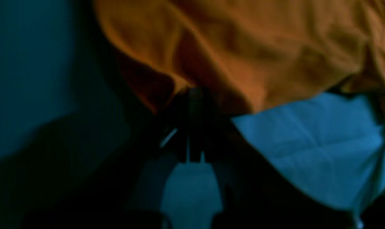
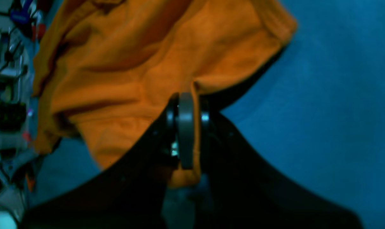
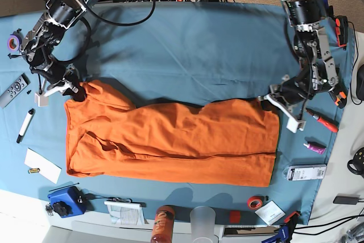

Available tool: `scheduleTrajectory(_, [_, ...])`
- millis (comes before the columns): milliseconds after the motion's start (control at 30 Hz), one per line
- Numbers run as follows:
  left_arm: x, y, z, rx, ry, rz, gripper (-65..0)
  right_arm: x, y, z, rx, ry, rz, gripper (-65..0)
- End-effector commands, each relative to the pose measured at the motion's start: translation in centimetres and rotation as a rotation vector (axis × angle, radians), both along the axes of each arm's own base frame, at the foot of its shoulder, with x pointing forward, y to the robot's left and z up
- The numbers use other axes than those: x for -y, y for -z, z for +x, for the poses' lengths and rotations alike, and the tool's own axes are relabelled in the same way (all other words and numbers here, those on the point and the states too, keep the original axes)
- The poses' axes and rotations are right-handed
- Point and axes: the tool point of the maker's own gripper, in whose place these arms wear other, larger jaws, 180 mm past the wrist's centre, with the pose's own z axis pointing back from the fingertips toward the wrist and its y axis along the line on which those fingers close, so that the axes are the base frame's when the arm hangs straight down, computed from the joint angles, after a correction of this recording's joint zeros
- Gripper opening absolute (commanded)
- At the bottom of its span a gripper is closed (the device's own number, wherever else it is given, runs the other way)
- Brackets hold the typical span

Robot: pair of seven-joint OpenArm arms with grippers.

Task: Layout the t-shirt on the table in an organized manner, then fold the t-shirt properly
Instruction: 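Grasp the shirt's two ends, right gripper at collar, left at hem, then pull the shirt ends apart with both grippers to straighten it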

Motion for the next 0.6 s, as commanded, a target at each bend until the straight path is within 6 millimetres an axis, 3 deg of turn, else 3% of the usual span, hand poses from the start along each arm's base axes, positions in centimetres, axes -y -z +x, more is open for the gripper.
scheduleTrajectory(0, [-0.5, -1.9, 1.5, 0.064, -0.003, 0.003, -65.0, 1.3, -3.4, 1.6, 0.112, 0.011, -0.032, -65.0])
scheduleTrajectory(333, [0.9, -5.5, 2.8, 0.131, 0.101, -0.014, -65.0, 3.8, -12.3, 2.2, 0.291, -0.015, -0.282, -65.0])
scheduleTrajectory(567, [0.9, -7.5, 2.1, 0.178, 0.133, 0.039, -65.0, 2.6, -15.6, 1.1, 0.362, -0.062, -0.371, -65.0])
